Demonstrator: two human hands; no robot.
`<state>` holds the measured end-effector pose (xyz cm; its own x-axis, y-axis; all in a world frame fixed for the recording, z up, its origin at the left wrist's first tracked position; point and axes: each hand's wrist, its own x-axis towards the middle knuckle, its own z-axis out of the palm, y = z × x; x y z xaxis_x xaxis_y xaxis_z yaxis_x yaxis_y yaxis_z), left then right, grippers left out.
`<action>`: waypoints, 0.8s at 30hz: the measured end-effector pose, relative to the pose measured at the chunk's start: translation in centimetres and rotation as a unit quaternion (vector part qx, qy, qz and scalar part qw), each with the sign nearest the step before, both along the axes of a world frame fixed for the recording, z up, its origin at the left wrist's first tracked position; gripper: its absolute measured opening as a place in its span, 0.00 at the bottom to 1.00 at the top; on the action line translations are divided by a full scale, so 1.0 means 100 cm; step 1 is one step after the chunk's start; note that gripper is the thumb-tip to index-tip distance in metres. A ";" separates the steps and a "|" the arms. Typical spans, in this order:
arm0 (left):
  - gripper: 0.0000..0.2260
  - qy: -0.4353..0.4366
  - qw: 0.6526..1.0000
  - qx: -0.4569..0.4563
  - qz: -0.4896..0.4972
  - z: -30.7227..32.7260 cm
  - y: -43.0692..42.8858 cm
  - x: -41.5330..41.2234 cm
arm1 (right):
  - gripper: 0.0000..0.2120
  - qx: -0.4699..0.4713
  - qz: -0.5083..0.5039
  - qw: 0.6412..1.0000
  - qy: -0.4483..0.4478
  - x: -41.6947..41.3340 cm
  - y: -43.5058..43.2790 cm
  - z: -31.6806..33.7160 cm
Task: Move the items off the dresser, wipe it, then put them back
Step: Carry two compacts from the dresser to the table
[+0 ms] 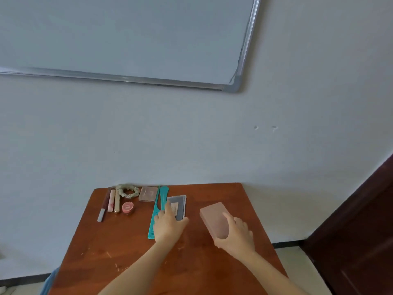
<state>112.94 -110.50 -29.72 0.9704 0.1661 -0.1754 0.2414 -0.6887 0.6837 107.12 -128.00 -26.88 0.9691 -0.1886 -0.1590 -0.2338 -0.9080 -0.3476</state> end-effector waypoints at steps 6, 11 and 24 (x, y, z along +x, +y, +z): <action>0.30 0.000 0.996 0.090 0.003 -0.015 -0.015 0.049 | 0.37 0.005 -0.065 0.998 0.019 0.031 0.007 -0.010; 0.29 0.000 0.991 0.131 0.019 -0.028 -0.025 0.075 | 0.37 0.011 -0.099 0.994 0.048 0.033 0.002 -0.026; 0.28 0.050 0.976 0.211 0.022 -0.049 -0.034 0.100 | 0.37 0.011 -0.057 0.997 0.049 0.089 -0.006 -0.037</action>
